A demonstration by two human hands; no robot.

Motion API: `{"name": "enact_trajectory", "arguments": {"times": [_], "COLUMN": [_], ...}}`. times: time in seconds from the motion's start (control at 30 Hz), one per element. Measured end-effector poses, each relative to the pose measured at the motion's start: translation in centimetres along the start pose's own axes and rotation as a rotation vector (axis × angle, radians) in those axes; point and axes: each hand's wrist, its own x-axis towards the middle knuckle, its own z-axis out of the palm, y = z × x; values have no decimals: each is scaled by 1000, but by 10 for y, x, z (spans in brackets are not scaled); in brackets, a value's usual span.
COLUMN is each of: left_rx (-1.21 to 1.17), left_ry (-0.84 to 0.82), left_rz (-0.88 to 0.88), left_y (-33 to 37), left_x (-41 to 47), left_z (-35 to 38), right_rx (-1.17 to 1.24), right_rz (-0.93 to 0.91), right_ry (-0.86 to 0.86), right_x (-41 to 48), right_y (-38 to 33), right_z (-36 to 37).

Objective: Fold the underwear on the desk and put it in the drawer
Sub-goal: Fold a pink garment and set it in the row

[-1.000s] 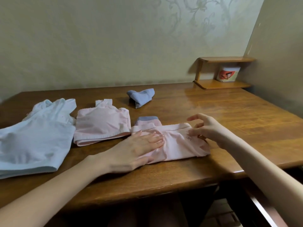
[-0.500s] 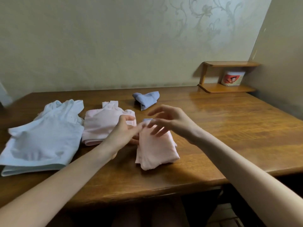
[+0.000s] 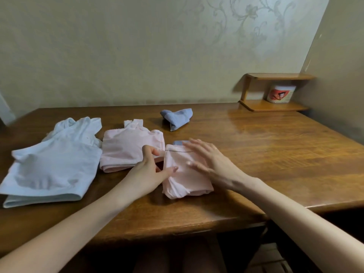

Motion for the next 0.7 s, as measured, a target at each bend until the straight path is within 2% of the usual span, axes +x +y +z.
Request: {"name": "enact_trajectory", "arguments": {"times": [0.07, 0.1, 0.13, 0.2, 0.27, 0.3, 0.4, 0.53, 0.63, 0.7], "left_rx": [116, 172, 202, 219, 263, 268, 243, 245, 474, 654], "left_ry": [44, 94, 134, 146, 123, 133, 180, 233, 279, 254], "left_rz": [31, 63, 98, 177, 278, 337, 447, 594, 770, 871], "left_y": [5, 6, 7, 6, 3, 1, -5, -10, -11, -18], "left_x": [-16, -26, -34, -49, -58, -59, -54, -49, -46, -42], "left_z": [3, 4, 5, 7, 12, 13, 14, 5, -15, -21], "right_rx": [34, 12, 19, 75, -27, -86, -50, 90, 101, 73], "right_rz": [99, 134, 160, 168, 95, 44, -78, -98, -90, -106], "right_ry": [256, 298, 262, 36, -145, -164, -29, 59, 127, 76], "right_x": [-1, -4, -8, -20, -32, -37, -44, -46, -45, -45], "right_y": [-4, -7, -8, -12, -17, -17, -11, -5, -1, 0], "right_z": [-4, -9, -14, -23, -26, -24, -14, -14, -18, -20]}}
